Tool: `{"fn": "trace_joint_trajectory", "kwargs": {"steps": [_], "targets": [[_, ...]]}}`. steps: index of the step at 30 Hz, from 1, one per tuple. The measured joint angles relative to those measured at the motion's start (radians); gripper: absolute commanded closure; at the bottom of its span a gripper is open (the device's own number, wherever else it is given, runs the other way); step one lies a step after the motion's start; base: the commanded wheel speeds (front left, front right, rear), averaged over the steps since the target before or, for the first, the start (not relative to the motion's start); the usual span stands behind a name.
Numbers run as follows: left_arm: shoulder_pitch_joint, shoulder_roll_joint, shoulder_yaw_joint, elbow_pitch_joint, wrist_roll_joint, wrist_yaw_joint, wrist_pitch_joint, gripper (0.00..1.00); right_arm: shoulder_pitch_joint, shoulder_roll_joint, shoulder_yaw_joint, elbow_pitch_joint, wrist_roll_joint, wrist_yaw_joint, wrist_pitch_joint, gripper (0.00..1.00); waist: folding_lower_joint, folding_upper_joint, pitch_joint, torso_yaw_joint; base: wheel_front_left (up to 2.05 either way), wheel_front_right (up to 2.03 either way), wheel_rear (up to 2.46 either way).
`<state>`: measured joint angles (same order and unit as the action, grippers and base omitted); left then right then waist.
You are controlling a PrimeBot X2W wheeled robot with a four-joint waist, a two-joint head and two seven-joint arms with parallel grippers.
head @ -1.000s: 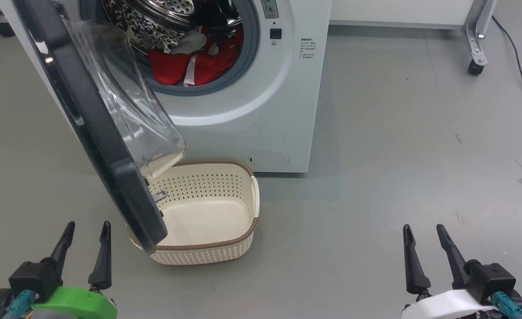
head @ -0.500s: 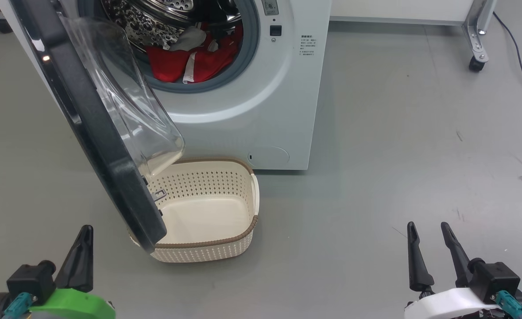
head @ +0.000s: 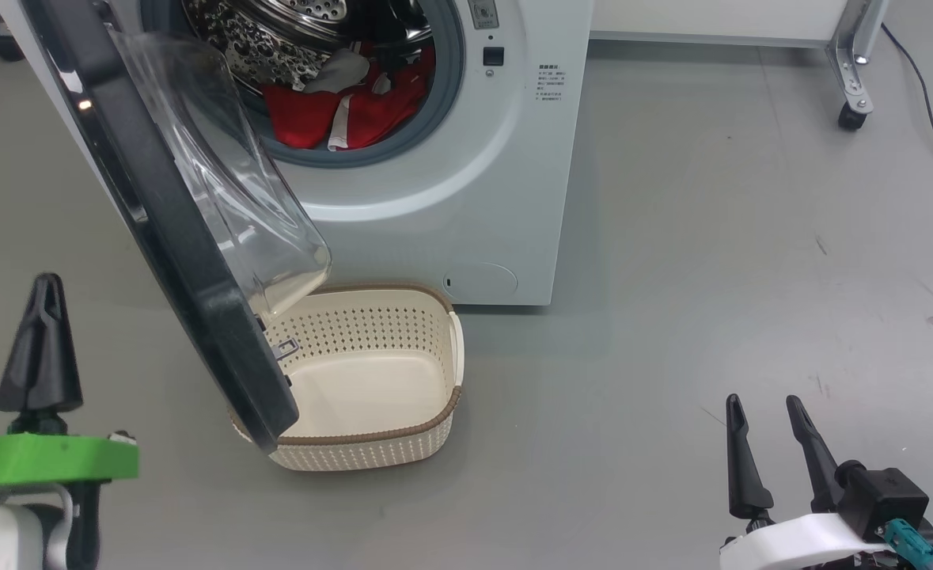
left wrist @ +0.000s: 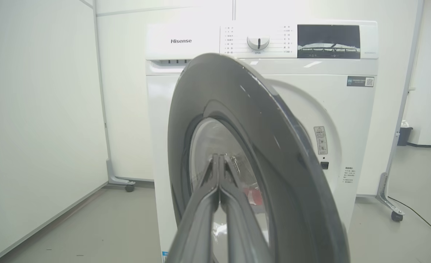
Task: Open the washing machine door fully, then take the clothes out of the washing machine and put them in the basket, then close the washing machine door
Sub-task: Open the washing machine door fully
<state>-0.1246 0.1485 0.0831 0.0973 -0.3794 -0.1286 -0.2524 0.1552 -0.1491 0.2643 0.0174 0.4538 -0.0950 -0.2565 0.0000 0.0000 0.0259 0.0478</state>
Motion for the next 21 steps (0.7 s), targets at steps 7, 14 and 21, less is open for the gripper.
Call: {"fn": "trace_joint_trajectory", "kwargs": {"steps": [7, 14, 21], "targets": [[-0.066, 0.050, 0.012, -0.075, 0.008, 0.000, -0.004, 1.00, 0.000, 0.013, -0.004, 0.005, -0.007, 0.014, 0.000, 0.00, 0.0000, 0.0000, -0.005, -0.006, 0.00, 0.00, 0.00], [-0.120, 0.087, 0.010, -0.116, 0.011, 0.000, -0.005, 1.00, 0.000, 0.027, -0.018, 0.008, -0.007, 0.023, 0.000, 0.00, 0.0000, 0.0000, -0.007, -0.019, 0.00, 0.00, 0.00], [-0.147, 0.102, -0.052, -0.151, 0.013, 0.000, 0.014, 1.00, 0.000, 0.031, -0.025, 0.016, -0.007, 0.032, 0.000, 0.00, 0.0000, 0.0000, -0.005, -0.032, 0.00, 0.00, 0.00]]}}
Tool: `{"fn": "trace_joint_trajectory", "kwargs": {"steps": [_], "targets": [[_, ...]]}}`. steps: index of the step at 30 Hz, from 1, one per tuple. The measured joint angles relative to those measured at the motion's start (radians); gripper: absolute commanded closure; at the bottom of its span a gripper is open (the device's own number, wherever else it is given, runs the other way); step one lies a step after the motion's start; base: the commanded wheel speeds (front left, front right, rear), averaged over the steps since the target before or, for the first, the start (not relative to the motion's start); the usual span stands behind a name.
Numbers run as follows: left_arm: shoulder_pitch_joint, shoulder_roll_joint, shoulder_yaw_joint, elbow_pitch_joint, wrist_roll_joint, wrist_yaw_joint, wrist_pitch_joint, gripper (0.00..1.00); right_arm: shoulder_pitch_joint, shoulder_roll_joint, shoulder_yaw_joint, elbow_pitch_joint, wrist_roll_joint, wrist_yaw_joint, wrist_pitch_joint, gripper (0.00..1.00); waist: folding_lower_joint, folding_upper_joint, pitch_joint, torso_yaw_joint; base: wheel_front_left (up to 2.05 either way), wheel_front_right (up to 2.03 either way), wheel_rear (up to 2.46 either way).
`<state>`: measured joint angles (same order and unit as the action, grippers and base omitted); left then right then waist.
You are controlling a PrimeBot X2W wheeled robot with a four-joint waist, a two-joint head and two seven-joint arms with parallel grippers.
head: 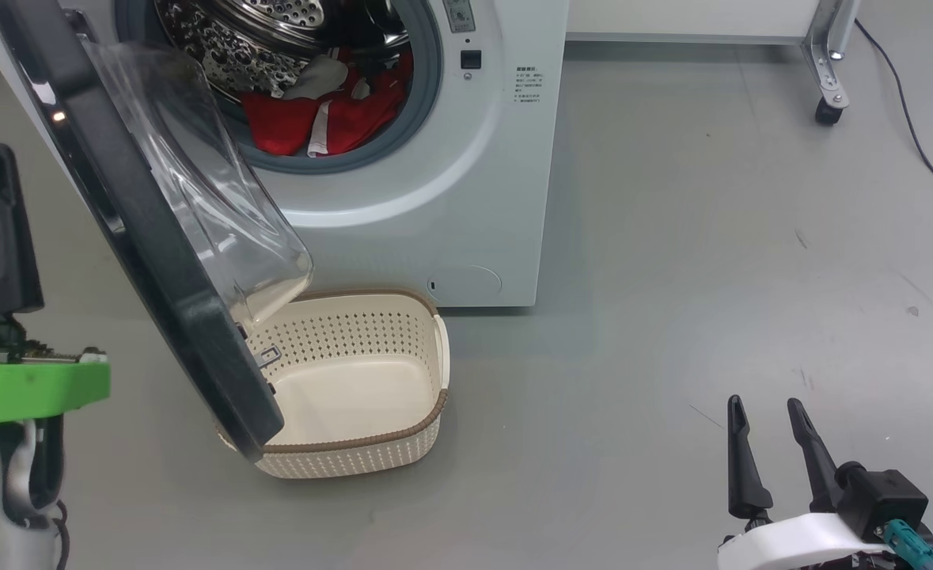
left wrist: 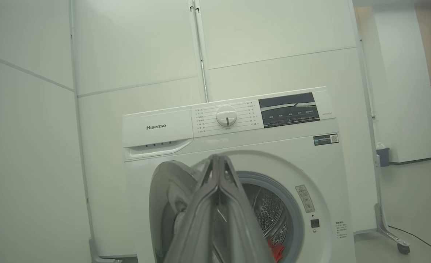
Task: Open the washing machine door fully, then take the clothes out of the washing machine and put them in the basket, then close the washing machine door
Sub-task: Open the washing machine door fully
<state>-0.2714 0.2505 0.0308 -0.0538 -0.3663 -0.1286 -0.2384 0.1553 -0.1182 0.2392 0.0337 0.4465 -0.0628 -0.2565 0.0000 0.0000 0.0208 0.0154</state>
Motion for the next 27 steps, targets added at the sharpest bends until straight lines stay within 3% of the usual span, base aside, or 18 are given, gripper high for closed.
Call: {"fn": "trace_joint_trajectory", "kwargs": {"steps": [12, 27], "targets": [[-0.008, 0.000, -0.140, -0.064, -0.003, 0.000, 0.062, 1.00, 0.000, 0.022, -0.016, 0.006, -0.001, 0.011, 0.000, 0.00, 0.0000, 0.0000, 0.010, -0.014, 0.00, 0.00, 0.00], [0.039, -0.030, -0.279, -0.006, -0.039, 0.000, 0.203, 1.00, 0.000, 0.031, -0.020, 0.028, -0.009, 0.033, 0.000, 0.00, 0.0000, 0.0000, 0.012, -0.021, 0.00, 0.00, 0.00]]}}
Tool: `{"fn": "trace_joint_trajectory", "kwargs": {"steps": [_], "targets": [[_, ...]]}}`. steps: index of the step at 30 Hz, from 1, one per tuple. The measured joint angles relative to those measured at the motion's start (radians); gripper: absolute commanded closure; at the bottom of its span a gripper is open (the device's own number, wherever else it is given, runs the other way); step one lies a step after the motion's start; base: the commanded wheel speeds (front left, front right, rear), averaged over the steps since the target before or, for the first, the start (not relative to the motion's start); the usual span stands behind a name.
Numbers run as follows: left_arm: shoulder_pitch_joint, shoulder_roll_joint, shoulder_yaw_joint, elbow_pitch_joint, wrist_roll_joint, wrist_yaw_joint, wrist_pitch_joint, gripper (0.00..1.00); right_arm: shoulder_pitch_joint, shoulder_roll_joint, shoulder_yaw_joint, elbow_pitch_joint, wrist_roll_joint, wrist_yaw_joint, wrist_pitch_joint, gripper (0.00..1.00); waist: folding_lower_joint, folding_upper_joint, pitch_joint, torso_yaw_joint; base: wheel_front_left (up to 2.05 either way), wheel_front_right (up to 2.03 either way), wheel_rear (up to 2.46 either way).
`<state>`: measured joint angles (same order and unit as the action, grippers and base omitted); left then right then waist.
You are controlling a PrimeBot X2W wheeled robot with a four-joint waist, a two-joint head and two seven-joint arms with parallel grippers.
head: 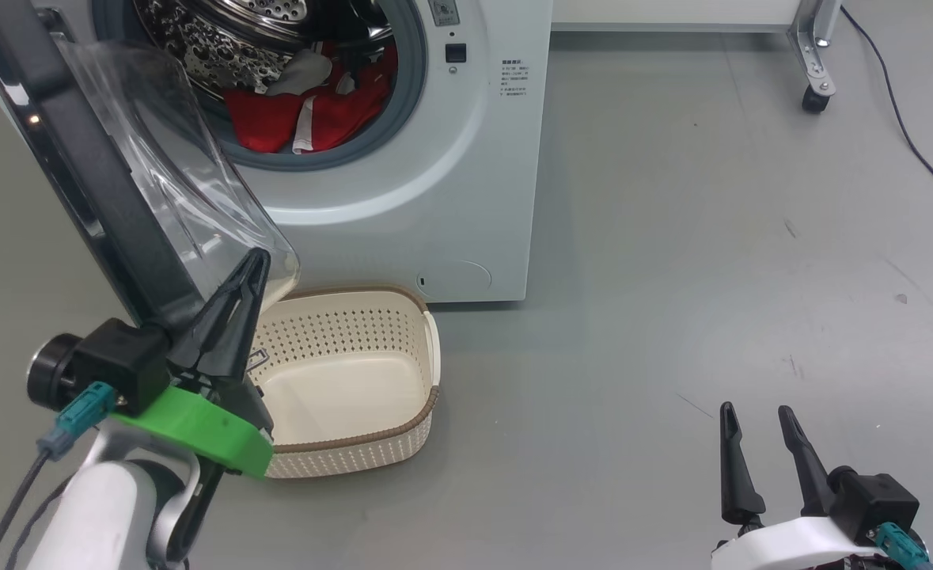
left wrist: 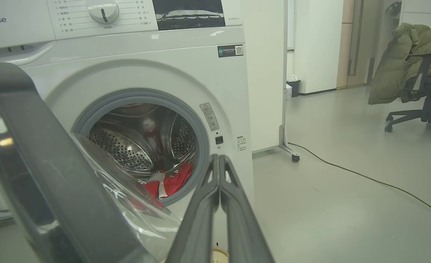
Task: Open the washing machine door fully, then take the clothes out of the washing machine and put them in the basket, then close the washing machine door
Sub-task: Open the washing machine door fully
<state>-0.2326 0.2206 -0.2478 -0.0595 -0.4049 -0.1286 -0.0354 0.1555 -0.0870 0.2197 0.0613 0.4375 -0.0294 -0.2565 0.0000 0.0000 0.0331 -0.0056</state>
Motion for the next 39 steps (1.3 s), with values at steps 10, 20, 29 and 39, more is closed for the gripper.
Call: {"fn": "trace_joint_trajectory", "kwargs": {"steps": [10, 20, 29, 39], "targets": [[0.063, -0.032, -0.017, 0.087, -0.058, 0.000, 0.084, 1.00, 0.000, 0.009, -0.004, 0.012, -0.003, 0.011, 0.000, 0.00, 0.0000, 0.0000, -0.003, -0.010, 0.00, 0.00, 0.00], [0.082, -0.034, -0.012, 0.153, -0.075, 0.001, 0.130, 1.00, 0.000, 0.016, -0.010, 0.013, -0.011, 0.019, 0.000, 0.00, 0.0000, 0.0000, 0.007, -0.022, 0.00, 0.00, 0.00], [0.083, -0.034, 0.017, 0.203, -0.089, 0.014, 0.141, 1.00, 0.000, 0.024, -0.018, 0.013, -0.018, 0.019, 0.000, 0.00, 0.0000, 0.0000, 0.025, -0.031, 0.00, 0.00, 0.00], [0.079, -0.033, 0.024, 0.224, -0.098, 0.019, 0.133, 1.00, -0.001, 0.029, -0.021, 0.014, -0.018, 0.020, 0.000, 0.00, 0.0001, 0.0000, 0.034, -0.029, 0.00, 0.00, 0.00]]}}
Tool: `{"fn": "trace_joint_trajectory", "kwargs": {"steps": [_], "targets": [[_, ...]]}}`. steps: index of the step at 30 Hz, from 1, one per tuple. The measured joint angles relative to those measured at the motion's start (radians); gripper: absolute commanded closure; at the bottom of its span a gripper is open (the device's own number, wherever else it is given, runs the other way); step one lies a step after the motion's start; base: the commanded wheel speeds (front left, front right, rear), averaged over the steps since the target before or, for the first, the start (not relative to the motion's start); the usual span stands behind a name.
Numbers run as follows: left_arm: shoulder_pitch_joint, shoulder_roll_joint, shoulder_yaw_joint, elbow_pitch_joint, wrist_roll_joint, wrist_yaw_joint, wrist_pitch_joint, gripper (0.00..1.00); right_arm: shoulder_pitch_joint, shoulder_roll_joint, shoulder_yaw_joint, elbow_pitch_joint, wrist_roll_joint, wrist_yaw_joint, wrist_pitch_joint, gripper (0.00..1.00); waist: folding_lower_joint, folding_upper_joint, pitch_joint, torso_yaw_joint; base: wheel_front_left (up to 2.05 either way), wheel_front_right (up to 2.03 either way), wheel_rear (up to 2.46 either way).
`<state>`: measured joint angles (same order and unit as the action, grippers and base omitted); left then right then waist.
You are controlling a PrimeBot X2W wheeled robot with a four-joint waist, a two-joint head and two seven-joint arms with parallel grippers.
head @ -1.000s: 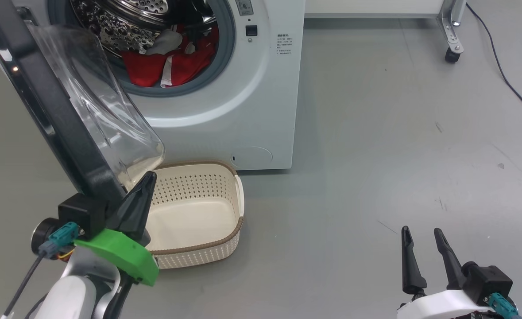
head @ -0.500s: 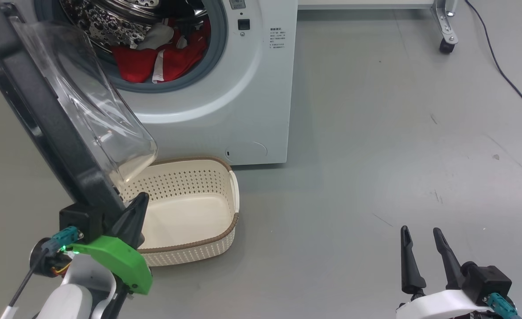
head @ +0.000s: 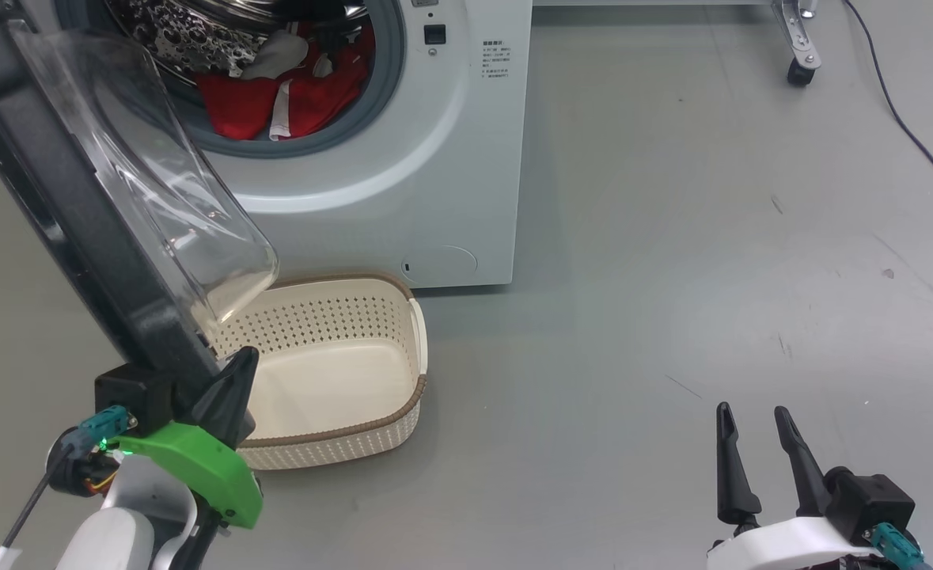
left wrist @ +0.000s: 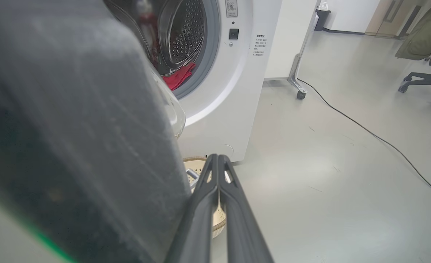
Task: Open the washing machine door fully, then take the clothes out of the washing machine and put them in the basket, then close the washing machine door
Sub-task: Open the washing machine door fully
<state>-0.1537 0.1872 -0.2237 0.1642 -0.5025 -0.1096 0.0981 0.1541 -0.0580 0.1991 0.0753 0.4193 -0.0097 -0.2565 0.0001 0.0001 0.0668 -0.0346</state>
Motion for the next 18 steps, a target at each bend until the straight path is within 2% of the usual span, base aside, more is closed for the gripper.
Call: {"fn": "trace_joint_trajectory", "kwargs": {"steps": [18], "targets": [[-0.021, -0.014, -0.025, 0.053, 0.000, -0.001, -0.022, 1.00, -0.001, 0.008, -0.021, 0.017, -0.002, 0.009, 0.000, 0.00, 0.0000, -0.0001, -0.019, 0.060, 0.00, 0.00, 0.00]]}}
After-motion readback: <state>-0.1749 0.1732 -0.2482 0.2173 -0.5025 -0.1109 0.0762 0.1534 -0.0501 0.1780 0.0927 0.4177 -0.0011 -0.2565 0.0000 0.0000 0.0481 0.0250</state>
